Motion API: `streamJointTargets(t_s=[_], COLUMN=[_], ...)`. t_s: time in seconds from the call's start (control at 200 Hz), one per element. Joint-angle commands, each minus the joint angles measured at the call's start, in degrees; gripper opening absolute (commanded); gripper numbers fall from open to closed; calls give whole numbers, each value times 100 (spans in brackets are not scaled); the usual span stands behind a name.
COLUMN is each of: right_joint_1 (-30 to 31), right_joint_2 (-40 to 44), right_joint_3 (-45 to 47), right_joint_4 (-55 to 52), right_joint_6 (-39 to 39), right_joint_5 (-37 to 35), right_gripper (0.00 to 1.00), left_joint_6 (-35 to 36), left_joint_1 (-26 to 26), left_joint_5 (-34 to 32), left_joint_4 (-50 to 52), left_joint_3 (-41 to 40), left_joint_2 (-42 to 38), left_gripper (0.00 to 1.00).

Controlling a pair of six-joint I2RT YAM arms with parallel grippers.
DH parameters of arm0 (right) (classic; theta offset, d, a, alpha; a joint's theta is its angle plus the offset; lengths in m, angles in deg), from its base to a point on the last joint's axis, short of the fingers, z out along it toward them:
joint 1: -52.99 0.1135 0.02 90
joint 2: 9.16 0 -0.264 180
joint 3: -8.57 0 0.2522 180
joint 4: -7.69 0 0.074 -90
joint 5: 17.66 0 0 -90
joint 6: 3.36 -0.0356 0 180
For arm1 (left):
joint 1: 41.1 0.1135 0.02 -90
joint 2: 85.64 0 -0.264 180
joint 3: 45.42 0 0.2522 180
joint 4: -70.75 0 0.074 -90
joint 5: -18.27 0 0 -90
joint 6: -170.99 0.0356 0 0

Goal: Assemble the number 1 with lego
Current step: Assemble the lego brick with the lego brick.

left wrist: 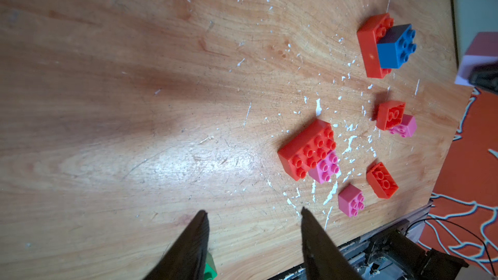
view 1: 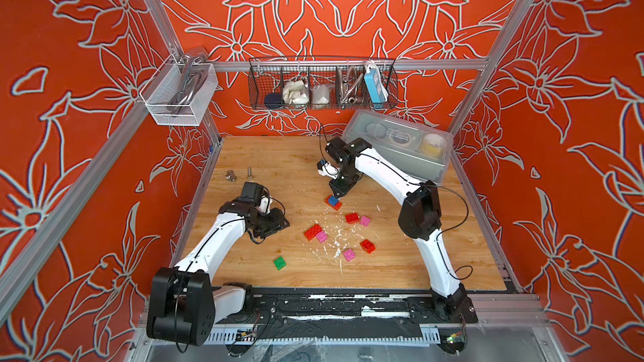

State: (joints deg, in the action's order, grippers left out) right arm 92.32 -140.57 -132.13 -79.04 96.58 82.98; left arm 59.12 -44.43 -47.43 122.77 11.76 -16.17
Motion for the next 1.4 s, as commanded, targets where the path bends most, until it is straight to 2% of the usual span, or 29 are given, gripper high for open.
streamJointTargets(t_s=[0.0,0.215,0.52,0.996,1.396], right_joint_1=[35,122,154,100,99], right_joint_2=[-140,-438,-773,-1007,-1174], right_joint_3=[-285,-523,-705,-713,-1024], right_joint_4=[-89,-106,-78,-53,-159], right_joint_6=[400,446,336,299,268], right_joint_5=[147,91,-380,-42,-231], right_gripper=[30,30,28,28,29], left_joint_6=[176,149,158,149,169], left_joint_1=[14,-17,-32,-45,-49], left_joint_5=[153,242,358,282,273], left_joint_4=[-72,-143,-143,-135,-91], left_joint_3=[69,9,9,0,24], left_joint_2=[-43,-29,50,94,111], left_gripper=[54,54,54,54,54])
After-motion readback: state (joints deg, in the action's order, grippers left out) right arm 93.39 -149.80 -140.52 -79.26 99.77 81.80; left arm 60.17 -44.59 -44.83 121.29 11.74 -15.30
